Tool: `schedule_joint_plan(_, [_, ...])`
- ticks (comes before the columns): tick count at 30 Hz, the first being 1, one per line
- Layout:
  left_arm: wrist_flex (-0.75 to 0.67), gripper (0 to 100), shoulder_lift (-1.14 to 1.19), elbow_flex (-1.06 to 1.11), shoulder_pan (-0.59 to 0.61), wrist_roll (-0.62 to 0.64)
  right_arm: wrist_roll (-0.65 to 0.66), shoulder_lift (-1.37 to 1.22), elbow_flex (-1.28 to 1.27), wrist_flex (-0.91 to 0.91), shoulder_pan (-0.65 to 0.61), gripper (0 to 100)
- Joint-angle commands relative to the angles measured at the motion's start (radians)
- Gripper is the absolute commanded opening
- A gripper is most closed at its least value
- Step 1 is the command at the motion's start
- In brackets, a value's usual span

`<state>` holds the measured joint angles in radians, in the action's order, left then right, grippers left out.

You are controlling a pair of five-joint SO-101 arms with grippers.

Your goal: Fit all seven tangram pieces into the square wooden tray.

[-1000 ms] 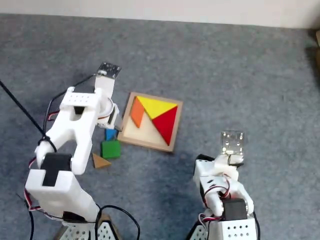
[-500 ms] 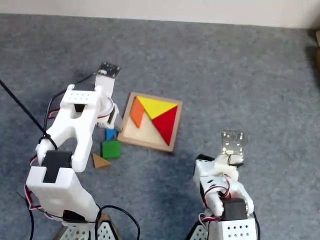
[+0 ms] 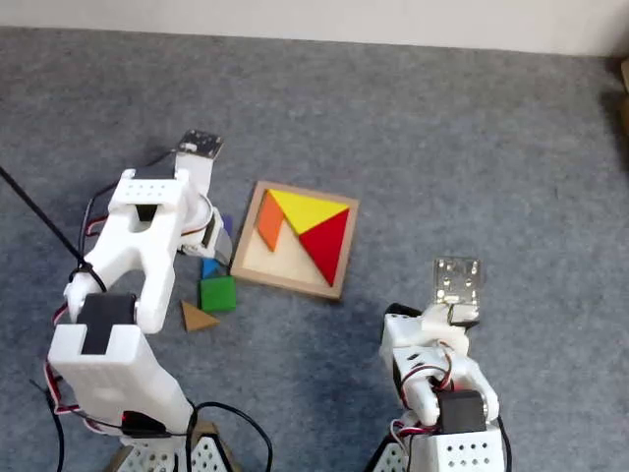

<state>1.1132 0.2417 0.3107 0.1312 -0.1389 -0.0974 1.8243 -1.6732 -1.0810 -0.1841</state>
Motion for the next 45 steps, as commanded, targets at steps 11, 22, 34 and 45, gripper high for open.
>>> schedule_joint_plan(11, [0.014,16,-0.008,0.024,-0.082,0.008,-0.008,0.012,-0.14,-0.001,0.013,0.5])
schedule_joint_plan(22, [0.044,16,-0.039,0.007,-0.081,0.003,-0.008,0.012,-0.14,-0.001,0.013,0.5])
schedule_joint_plan(34, [0.195,16,-0.321,0.005,-0.099,0.003,-0.008,0.012,-0.14,-0.001,0.015,0.5])
schedule_joint_plan(45, [0.192,16,-0.355,-0.002,-0.367,0.003,-0.008,0.012,-0.14,-0.001,0.015,0.5])
